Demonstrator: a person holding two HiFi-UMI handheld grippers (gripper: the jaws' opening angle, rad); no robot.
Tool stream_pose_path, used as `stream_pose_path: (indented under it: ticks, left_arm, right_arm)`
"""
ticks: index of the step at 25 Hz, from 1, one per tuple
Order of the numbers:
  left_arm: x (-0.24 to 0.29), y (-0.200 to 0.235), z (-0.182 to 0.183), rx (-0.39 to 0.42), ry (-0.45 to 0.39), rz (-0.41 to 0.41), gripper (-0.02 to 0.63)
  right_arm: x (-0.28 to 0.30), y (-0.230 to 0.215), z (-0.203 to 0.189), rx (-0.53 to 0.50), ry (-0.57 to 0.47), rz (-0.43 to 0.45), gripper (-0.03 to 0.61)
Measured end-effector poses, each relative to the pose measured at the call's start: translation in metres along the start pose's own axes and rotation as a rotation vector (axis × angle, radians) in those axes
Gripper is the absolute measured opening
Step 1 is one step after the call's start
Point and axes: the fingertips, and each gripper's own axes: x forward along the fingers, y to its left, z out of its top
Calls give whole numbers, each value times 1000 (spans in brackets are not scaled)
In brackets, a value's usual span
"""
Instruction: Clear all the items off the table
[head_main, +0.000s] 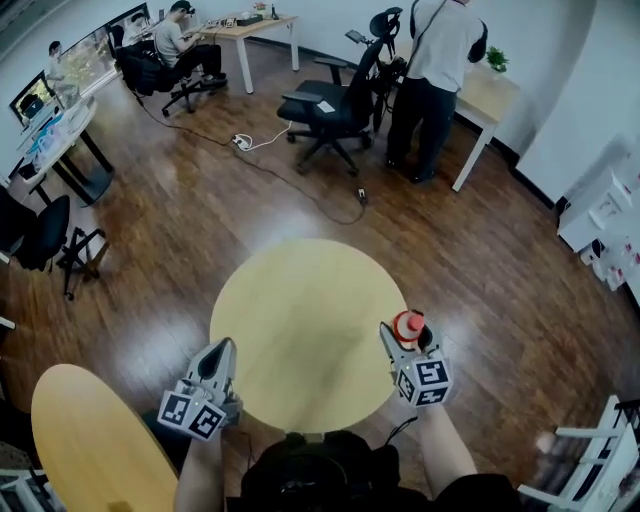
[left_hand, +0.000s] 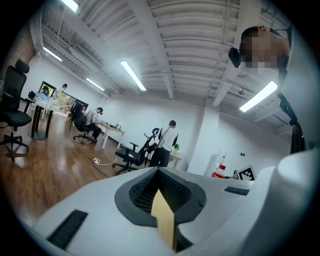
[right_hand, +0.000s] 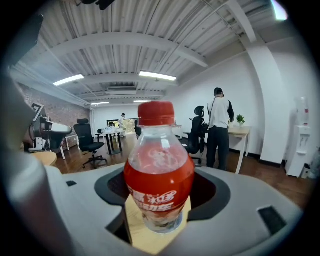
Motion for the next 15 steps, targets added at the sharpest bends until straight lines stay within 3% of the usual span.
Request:
stream_pose_path:
  ticks: [8, 15]
  left_arm:
    - [-7, -2, -20, -49, 65, 39, -9]
    - [-32, 12, -17, -37, 83, 118, -9]
  right_arm:
    - [19, 7, -56, 11, 118, 14, 319]
    - [21, 13, -80, -11, 102, -11, 322]
